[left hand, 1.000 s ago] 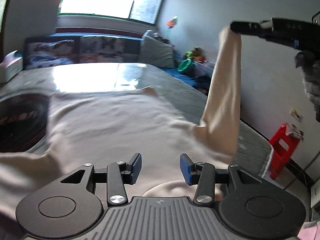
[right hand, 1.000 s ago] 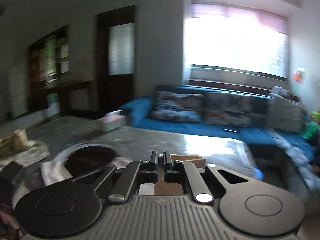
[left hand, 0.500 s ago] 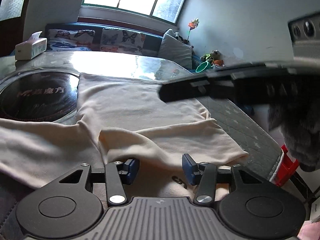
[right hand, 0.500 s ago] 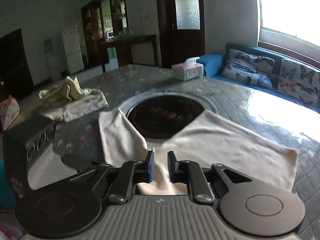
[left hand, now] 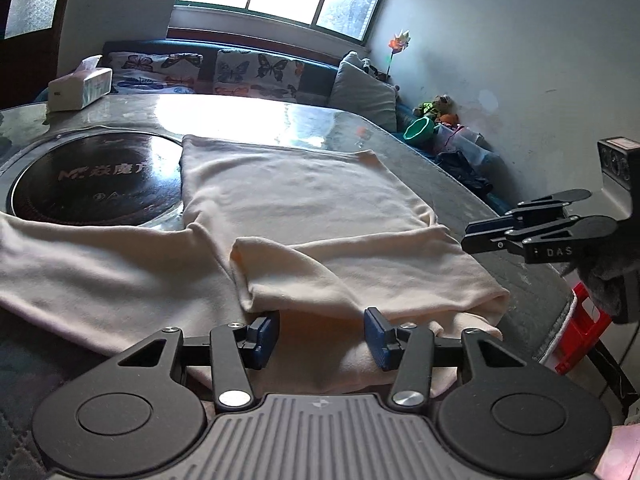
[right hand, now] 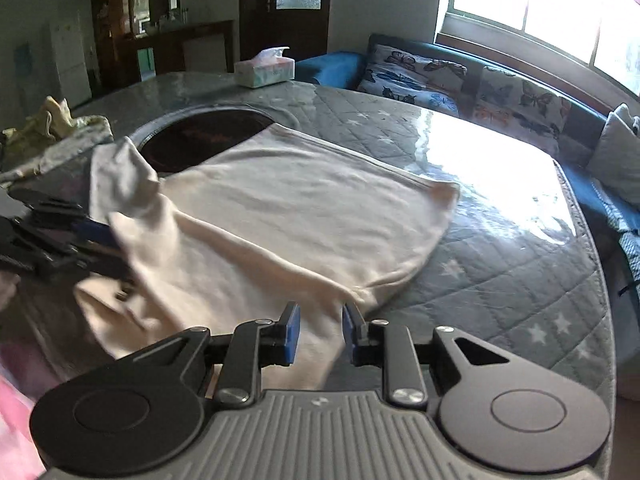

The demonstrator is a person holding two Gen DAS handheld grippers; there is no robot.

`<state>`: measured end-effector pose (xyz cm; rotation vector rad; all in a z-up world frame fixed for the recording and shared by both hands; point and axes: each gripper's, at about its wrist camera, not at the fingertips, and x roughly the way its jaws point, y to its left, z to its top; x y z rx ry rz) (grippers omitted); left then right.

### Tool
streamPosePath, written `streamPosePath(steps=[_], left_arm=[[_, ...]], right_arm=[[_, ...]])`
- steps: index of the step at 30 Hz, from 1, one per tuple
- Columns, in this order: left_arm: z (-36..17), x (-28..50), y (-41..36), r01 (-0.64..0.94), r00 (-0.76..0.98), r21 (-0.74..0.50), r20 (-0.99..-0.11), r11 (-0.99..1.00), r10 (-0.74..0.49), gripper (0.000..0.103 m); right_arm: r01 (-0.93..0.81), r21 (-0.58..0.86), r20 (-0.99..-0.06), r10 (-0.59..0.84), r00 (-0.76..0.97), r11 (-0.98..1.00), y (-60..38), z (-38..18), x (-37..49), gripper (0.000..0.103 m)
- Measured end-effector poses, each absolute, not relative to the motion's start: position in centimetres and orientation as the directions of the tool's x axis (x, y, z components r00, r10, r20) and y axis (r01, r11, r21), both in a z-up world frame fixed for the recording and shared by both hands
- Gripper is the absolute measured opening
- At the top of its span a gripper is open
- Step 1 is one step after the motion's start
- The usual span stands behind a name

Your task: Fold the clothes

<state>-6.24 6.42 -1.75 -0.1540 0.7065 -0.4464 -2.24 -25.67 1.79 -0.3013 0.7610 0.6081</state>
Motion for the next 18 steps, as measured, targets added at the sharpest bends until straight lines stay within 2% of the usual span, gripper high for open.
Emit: streamPosePath(steps=[6,16,18], left_arm=[[-1.6,-6.3,6.1,0.343,0.669,-0.262,-0.606,0.902,-0.430,0.050],[-1.5,-6.1,5.7,0.362,0.658,-0.220,-0.628,0.906,-0.416,0.050],[-1.5,-6.0,5.6,0.365,0.656,-0.216,-0.631,0.905,-0.415,0.050]], right_arm=[[-0.702,-0.066,-0.720,0.453,0.526,0.709,-25.4,1.4,0.0,0.022],[-0.841,-0.049,-0.771,0.515,0.375,0.539,-24.7,0.5,3.0,0.021],[-0.856,-0.030,-0.780,0.524,0.342,0.515,-24.8,0.4,3.4,0.005]])
